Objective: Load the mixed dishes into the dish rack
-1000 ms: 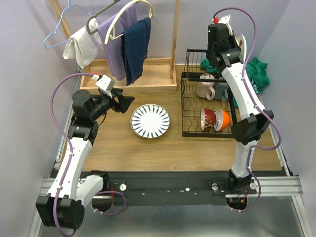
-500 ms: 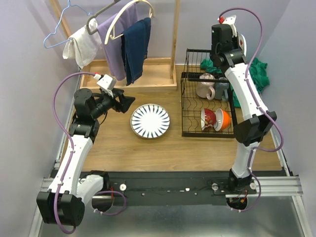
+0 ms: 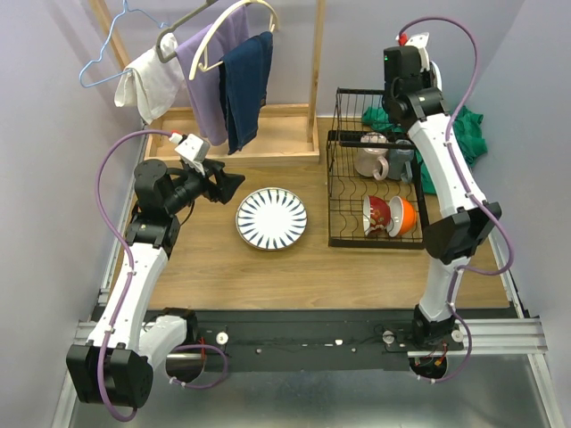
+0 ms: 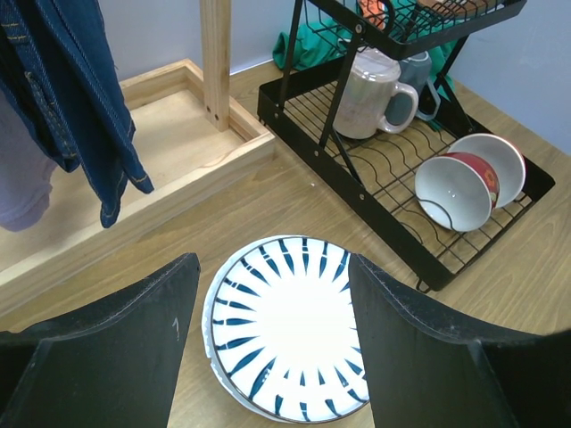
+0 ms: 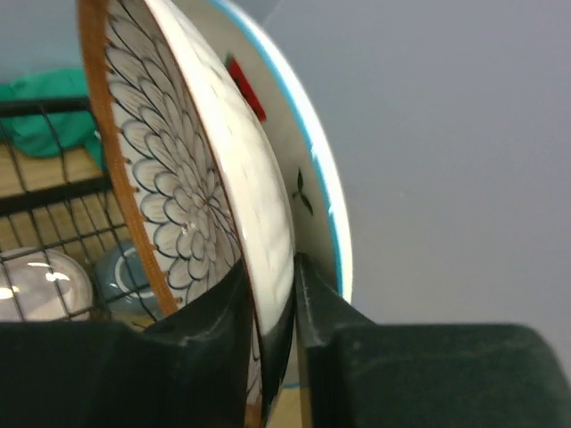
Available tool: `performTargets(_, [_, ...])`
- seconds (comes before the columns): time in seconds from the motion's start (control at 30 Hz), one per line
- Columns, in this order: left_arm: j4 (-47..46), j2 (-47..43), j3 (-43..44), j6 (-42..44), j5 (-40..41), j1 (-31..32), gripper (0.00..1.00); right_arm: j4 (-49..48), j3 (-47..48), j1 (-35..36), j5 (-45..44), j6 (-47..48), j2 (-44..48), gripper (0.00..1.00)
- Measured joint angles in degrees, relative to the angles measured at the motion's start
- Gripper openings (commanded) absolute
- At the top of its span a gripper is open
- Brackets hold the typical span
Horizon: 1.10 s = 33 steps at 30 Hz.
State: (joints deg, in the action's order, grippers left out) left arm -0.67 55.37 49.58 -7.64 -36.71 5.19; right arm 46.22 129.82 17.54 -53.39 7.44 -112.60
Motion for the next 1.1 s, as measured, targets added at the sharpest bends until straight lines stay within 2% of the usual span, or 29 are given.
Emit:
performTargets(0.23, [-1.11,0.0,-0.72,-0.98,-0.52,0.0,0.77,6.93,-0.59,2.8,-0.02,0.07,-0.52,0.58])
performTargets(0.57, [-2.75,-0.09,-1.7,-2.14,-1.62,0.0,0.77,10.14,-2.99,6.6,0.33,1.2,-0.37,0.6])
performTargets(0.67, [-2.99,-0.26,-2.19,-2.51,-1.68,0.02,0.77,10.1,-3.43,7.28,0.55,1.88,-0.31,0.5])
performTargets(0.73, [-3.06,-0.35,-2.32,-2.75,-1.7,0.02,0.77,9.84,-3.89,7.56,0.02,2.58,-0.31,0.36])
performTargets(0.9, [-3.3,-0.59,-2.38,-3.08,-1.77,0.02,0.77,7.39,-5.33,7.04,-4.22,4.59,0.68,0.3])
performTargets(0.97, [-3.41,-0.61,-2.38,-3.17,-1.86,0.02,0.77,5.95,-5.38,6.64,-4.87,4.85,0.76,0.23])
performTargets(1.0, [-3.5,-0.61,-2.38,-3.17,-1.9,0.02,0.77,5.55,-5.42,6.75,-5.07,5.09,0.76,0.17])
performTargets(1.03, [-3.54,-0.61,-2.38,-3.21,-1.95,0.02,0.77,5.25,-5.51,6.86,-5.22,5.31,0.76,0.05])
performTargets(1.1, [-3.54,-0.61,-2.38,-3.3,-1.99,0.02,0.77,4.68,-5.64,7.02,-7.21,5.77,0.76,0.01])
